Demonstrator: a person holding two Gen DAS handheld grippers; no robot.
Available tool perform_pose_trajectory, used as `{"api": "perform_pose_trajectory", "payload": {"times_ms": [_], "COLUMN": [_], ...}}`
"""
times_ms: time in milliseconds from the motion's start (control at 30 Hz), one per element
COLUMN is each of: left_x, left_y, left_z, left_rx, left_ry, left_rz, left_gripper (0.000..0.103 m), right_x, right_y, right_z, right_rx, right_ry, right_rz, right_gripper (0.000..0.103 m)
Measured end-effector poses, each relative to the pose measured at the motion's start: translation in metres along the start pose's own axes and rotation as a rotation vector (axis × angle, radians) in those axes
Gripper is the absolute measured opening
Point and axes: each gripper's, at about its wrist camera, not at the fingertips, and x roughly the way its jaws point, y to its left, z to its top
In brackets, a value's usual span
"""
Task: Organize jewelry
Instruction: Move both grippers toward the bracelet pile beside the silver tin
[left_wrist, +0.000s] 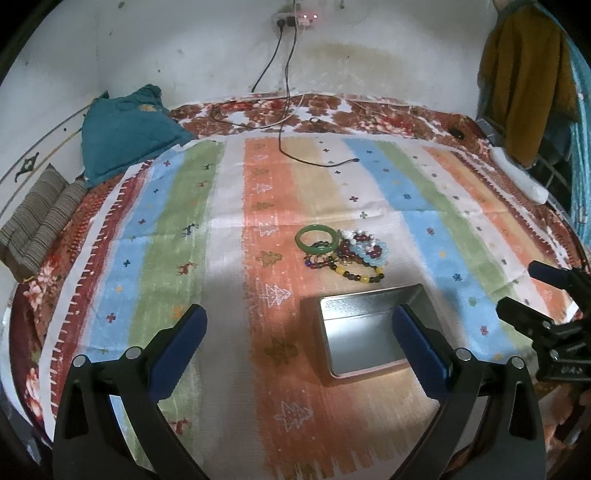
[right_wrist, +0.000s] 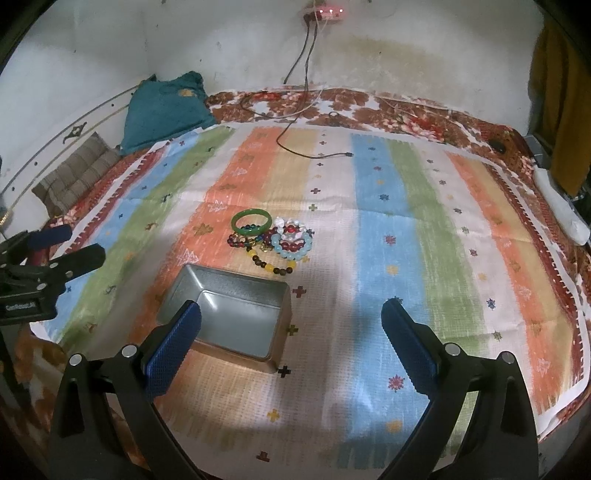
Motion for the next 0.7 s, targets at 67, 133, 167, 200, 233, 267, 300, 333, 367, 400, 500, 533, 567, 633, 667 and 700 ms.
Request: {"api": "perform_pose_trajectory", "payload": {"times_ms": [67, 133, 167, 200, 233, 267, 300, 333, 367, 400, 500, 533, 567, 633, 667, 700], "left_x": [0.001, 0.002, 0.003, 0.004, 0.004, 0.004, 0.005, 0.008, 0.01, 0.013, 0.019, 0.021, 0.022, 0.025, 0.027, 0.029], "left_y": [-0.001, -0.001, -0.001, -0.001, -0.001, -0.001, -0.001, -0.001, 0.0, 0.001, 0.006, 0.006, 0.005, 0.002, 0.0, -0.001], "left_z": [0.002, 0.002, 0.002, 0.003, 0.004, 0.006, 0.006, 0.008, 0.01, 0.012, 0.017, 0.019, 0.021, 0.024, 0.027, 0.029], "left_rx": [0.008, 0.011, 0.012, 0.016, 0.021, 0.027, 0.031, 0.039, 0.039, 0.033, 0.012, 0.01, 0.012, 0.018, 0.02, 0.02], "left_ry": [-0.004, 0.005, 0.009, 0.007, 0.002, -0.002, -0.004, -0.002, 0.004, 0.011, 0.021, 0.019, 0.019, 0.018, 0.017, 0.018], "left_rz": [0.009, 0.004, 0.004, 0.008, 0.014, 0.02, 0.025, 0.035, 0.036, 0.031, 0.038, 0.051, 0.059, 0.06, 0.062, 0.067], "left_gripper": [0.097, 0.097, 0.097, 0.097, 0.097, 0.097, 0.097, 0.098, 0.097, 0.097, 0.098, 0.097, 0.097, 0.097, 0.097, 0.097], "right_x": [0.002, 0.004, 0.004, 0.005, 0.006, 0.006, 0.007, 0.008, 0.01, 0.012, 0.016, 0.017, 0.019, 0.023, 0.024, 0.027], "right_y": [0.0, 0.0, 0.001, 0.001, 0.001, 0.001, 0.002, 0.002, 0.002, 0.002, -0.003, -0.004, -0.006, -0.009, -0.01, -0.011], "right_z": [0.001, 0.002, 0.002, 0.002, 0.003, 0.004, 0.005, 0.006, 0.007, 0.008, 0.013, 0.015, 0.017, 0.023, 0.025, 0.028], "right_rx": [0.001, -0.004, -0.007, -0.008, -0.008, -0.009, -0.012, -0.015, -0.016, -0.015, -0.004, -0.002, 0.002, 0.012, 0.014, 0.018], "right_ry": [0.005, 0.007, 0.009, 0.013, 0.013, 0.013, 0.013, 0.016, 0.02, 0.027, 0.036, 0.037, 0.039, 0.041, 0.043, 0.047], "right_rz": [-0.005, -0.021, -0.023, -0.023, -0.026, -0.03, -0.031, -0.03, -0.029, -0.025, -0.022, -0.022, -0.021, -0.023, -0.024, -0.023], "right_gripper": [0.099, 0.099, 0.099, 0.099, 0.099, 0.099, 0.099, 0.099, 0.099, 0.099, 0.099, 0.099, 0.099, 0.099, 0.099, 0.099]}}
